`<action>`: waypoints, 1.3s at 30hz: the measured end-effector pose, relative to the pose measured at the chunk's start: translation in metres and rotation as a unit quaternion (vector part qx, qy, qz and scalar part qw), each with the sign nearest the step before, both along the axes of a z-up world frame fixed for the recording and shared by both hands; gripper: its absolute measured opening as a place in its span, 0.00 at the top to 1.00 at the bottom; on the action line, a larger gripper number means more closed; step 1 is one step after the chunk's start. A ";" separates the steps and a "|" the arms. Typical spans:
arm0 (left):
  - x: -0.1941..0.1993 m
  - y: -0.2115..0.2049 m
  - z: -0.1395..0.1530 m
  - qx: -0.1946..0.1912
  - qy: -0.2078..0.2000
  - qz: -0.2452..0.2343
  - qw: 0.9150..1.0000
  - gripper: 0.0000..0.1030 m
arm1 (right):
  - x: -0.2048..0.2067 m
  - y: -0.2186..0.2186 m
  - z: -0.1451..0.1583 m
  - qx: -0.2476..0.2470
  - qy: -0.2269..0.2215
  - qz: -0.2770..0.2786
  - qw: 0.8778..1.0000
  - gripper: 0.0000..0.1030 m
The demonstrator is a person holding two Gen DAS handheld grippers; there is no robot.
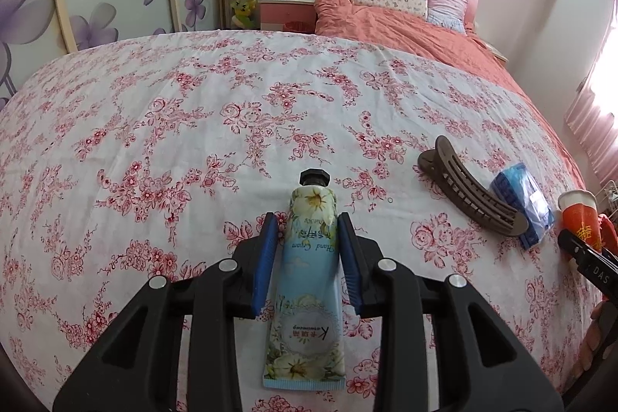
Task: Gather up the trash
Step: 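Lift the paper cup and tube off the bed with both grippers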
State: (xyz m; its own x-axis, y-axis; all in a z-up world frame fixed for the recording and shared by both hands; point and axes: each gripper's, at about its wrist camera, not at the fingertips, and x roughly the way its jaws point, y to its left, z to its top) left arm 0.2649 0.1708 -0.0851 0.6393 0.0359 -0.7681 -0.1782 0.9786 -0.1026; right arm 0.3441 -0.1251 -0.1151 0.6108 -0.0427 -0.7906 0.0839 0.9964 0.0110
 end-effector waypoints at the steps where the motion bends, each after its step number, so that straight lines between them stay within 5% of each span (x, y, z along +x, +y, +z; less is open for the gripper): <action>1: 0.000 0.000 0.000 0.001 0.000 0.000 1.000 0.68 | 0.000 0.000 0.000 0.000 0.000 0.000 1.000 0.27; 15: 0.005 -0.013 0.000 0.039 0.009 -0.021 0.999 0.72 | -0.003 -0.007 0.001 0.026 -0.011 -0.001 1.000 0.30; 29: 0.000 -0.013 0.009 0.023 0.007 -0.022 0.999 0.73 | -0.023 -0.004 0.027 0.028 -0.048 0.016 0.998 0.31; 39: 0.011 -0.014 0.001 0.027 0.017 -0.006 0.999 0.73 | -0.029 0.000 0.017 0.018 -0.034 0.018 0.999 0.31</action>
